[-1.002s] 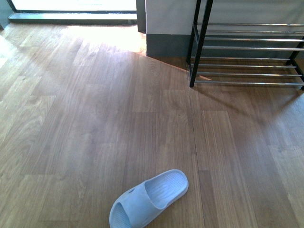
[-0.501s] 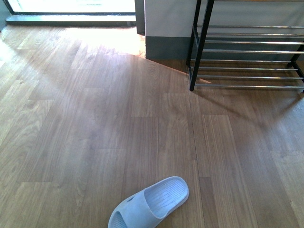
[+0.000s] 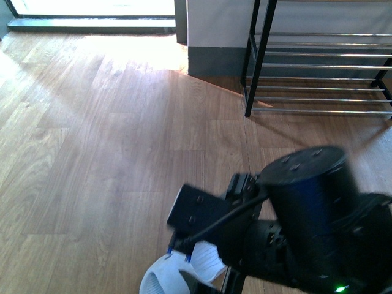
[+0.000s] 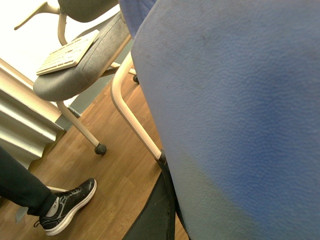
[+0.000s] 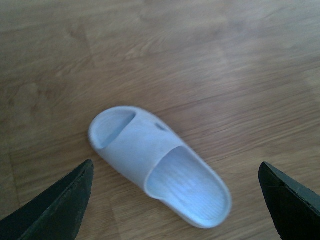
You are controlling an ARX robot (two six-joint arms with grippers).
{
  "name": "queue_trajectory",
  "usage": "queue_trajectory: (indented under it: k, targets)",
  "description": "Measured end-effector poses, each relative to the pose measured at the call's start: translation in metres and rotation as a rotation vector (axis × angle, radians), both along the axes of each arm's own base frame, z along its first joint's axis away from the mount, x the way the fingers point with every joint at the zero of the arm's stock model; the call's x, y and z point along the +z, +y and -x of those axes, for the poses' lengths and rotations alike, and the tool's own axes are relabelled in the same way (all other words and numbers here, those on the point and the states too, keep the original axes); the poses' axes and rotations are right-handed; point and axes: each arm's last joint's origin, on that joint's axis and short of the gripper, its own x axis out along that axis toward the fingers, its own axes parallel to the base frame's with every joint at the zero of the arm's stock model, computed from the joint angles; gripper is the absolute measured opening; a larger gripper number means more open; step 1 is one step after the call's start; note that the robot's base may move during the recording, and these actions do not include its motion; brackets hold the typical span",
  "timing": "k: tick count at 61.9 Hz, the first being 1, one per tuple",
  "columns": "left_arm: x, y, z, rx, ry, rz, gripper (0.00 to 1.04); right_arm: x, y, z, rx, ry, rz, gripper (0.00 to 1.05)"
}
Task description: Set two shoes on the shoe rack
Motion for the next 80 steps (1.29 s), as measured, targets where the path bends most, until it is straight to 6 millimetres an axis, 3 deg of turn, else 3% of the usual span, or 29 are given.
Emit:
queue_trajectory:
  k: [17, 23, 46, 57, 66, 71, 80]
  targets:
    - [0.0, 0.0, 0.0, 0.0, 0.001, -0.001, 0.02, -0.077, 0.008, -0.013, 0.049, 0.125, 0.132, 0.96]
    - [0.0, 0.0, 0.0, 0.0, 0.001, -0.001, 0.02, -0.094, 0.009, -0.013, 0.057, 0.163, 0.162, 0.96]
    - [0.0, 0.0, 0.0, -0.001, 0.002, -0.002, 0.02, -0.125, 0.028, -0.032, 0.057, 0.181, 0.181, 0.96]
    - [0.0, 0.0, 0.0, -0.001, 0.002, -0.002, 0.02, -0.144, 0.025, -0.034, 0.062, 0.198, 0.235, 0.96]
    - [0.0, 0.0, 0.0, -0.001, 0.002, -0.002, 0.02, -0.148, 0.016, -0.044, 0.049, 0.272, 0.236, 0.95]
    - [0.0, 0.0, 0.0, -0.001, 0.002, -0.002, 0.02, -0.147, 0.015, -0.046, 0.054, 0.299, 0.232, 0.8]
    - [0.0, 0.0, 0.0, -0.001, 0.002, -0.002, 0.02, -0.147, 0.02, -0.042, 0.064, 0.323, 0.222, 0.61]
